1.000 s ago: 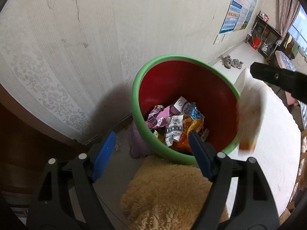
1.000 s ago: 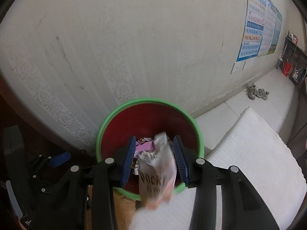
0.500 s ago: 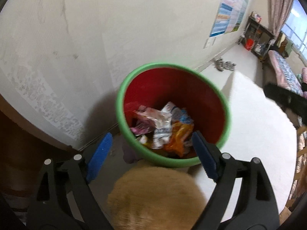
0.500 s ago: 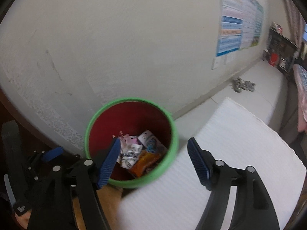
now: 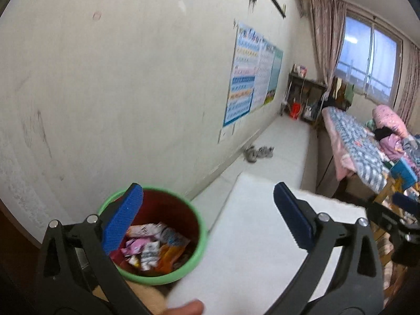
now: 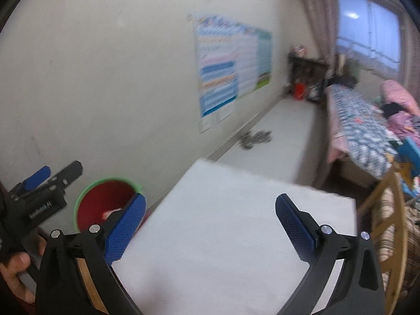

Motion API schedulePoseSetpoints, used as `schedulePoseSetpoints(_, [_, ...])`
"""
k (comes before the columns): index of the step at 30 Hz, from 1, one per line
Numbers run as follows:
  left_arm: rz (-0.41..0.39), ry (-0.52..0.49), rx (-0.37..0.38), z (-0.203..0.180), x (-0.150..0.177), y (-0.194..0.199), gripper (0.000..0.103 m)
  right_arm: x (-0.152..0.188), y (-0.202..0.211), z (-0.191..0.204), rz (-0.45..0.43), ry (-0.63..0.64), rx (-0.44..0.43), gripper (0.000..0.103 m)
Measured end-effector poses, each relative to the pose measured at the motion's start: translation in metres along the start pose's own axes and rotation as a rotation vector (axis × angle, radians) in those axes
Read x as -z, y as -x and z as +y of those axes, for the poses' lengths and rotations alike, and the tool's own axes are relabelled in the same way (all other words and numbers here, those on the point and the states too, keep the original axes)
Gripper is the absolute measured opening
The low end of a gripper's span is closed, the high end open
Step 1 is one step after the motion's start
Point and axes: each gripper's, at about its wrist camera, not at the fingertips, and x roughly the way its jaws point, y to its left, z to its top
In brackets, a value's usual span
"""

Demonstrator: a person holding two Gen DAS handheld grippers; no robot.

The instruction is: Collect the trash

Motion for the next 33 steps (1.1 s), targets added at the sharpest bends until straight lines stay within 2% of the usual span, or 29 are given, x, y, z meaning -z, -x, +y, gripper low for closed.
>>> schedulePoseSetpoints(4, [-0.034, 0.003, 0.01, -0.022, -0.006, 0.012, 0.097, -0.002, 0.027, -0.023, -0.086, -0.005, 0.063, 0.096])
schedulePoseSetpoints(8, [-0.022, -0.045, 0.008, -0.041, -0.003, 0.018, 0.097, 0.002, 0.045, -0.038, -0.134, -0.033, 0.073, 0.096])
schedulePoseSetpoints(21, [0.006, -0.09, 0.003, -0.049, 0.002, 0.024, 0.097, 0.002, 0.051, -0.046, -0.132, -0.107, 0.087, 0.096])
schedulePoseSetpoints(33, [0.012, -0.078, 0.001, -0.046, 0.003, 0.022, 0.097, 0.0, 0.051, -0.045, -0.127, -0.096, 0.104, 0.096])
